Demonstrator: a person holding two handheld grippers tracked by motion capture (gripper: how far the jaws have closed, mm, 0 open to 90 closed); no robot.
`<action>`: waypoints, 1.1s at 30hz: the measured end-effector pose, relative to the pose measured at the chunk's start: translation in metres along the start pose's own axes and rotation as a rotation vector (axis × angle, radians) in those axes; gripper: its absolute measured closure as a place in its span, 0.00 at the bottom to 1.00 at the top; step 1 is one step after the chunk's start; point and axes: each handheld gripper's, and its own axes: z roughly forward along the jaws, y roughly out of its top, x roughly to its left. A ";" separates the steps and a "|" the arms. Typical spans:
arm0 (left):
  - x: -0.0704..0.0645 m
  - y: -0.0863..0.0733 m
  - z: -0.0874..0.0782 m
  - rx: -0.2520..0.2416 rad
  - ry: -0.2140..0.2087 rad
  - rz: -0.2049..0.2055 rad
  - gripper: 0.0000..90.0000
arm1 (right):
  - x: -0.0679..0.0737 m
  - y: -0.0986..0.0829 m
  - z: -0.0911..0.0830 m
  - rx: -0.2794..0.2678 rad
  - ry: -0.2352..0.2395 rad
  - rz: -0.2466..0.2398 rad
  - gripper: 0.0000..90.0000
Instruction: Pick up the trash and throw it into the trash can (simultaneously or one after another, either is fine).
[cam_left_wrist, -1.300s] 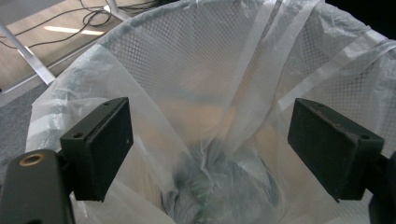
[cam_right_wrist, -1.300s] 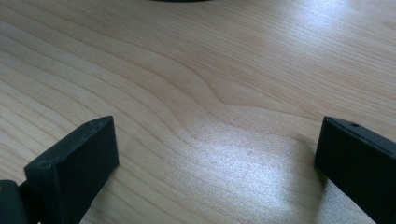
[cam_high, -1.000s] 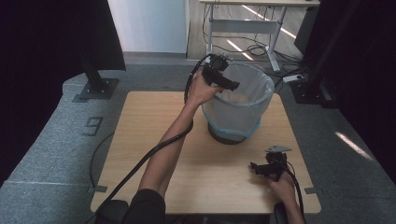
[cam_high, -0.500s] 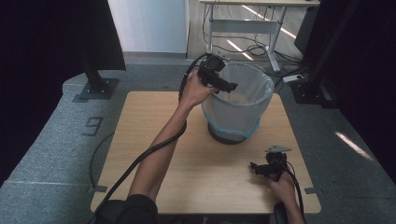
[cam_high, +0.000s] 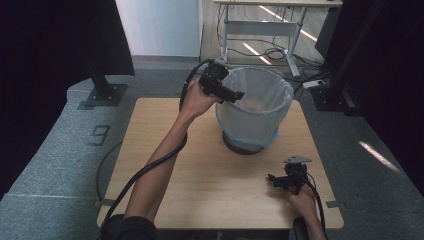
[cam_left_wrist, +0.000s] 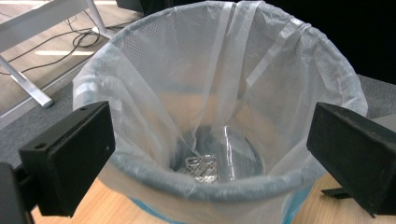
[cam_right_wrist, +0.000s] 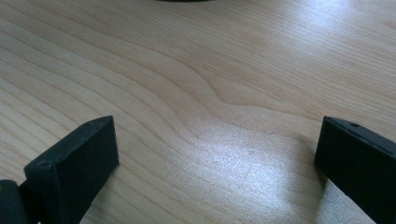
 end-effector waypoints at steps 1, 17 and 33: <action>0.000 -0.002 -0.001 0.000 0.001 0.001 0.01 | 0.000 0.000 0.000 0.000 0.000 0.000 0.00; -0.001 -0.024 -0.024 -0.028 -0.007 -0.003 0.01 | 0.001 0.000 0.000 0.000 0.000 0.001 0.00; 0.002 -0.050 -0.044 -0.047 0.000 -0.013 0.02 | 0.001 -0.001 -0.001 0.001 -0.002 0.000 0.00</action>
